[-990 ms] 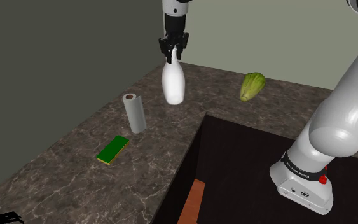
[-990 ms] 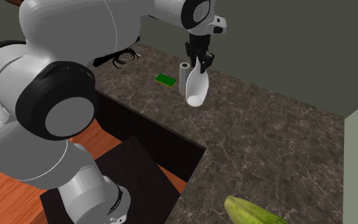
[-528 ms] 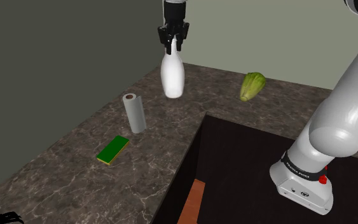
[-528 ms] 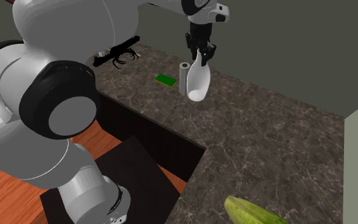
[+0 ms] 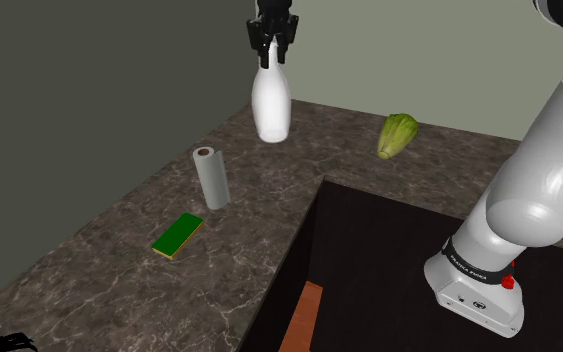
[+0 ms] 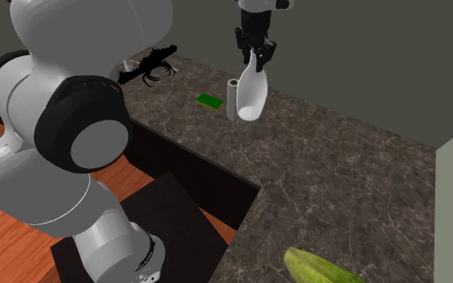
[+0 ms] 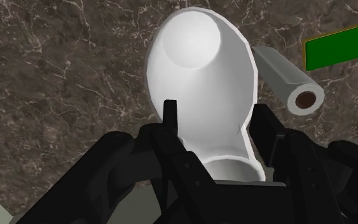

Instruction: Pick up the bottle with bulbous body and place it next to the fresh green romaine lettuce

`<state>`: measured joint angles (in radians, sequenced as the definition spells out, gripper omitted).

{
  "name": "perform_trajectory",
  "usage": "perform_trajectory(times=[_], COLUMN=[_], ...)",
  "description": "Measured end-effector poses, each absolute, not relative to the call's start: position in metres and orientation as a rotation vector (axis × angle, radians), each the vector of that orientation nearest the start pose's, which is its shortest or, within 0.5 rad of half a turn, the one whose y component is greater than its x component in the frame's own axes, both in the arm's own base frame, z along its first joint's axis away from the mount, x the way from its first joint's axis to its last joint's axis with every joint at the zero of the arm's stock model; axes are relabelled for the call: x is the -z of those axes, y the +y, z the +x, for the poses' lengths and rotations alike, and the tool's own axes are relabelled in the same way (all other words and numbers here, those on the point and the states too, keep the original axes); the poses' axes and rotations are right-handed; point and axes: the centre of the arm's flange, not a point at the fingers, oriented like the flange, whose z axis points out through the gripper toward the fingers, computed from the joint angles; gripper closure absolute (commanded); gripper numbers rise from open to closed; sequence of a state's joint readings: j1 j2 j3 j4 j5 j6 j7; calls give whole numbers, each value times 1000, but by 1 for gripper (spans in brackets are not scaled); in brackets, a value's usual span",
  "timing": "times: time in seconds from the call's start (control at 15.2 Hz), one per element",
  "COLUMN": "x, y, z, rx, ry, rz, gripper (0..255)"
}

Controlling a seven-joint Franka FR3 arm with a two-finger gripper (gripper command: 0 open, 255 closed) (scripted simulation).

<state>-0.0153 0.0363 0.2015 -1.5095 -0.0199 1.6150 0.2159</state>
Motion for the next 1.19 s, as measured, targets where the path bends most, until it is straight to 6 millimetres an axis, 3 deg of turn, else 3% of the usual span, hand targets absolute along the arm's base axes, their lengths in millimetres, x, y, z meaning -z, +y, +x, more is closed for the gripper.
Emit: perform_trajectory(times=[1.19], x=[-733], y=[102], z=[563], rx=[112], ry=[47], rz=[-3138], gripper=[255])
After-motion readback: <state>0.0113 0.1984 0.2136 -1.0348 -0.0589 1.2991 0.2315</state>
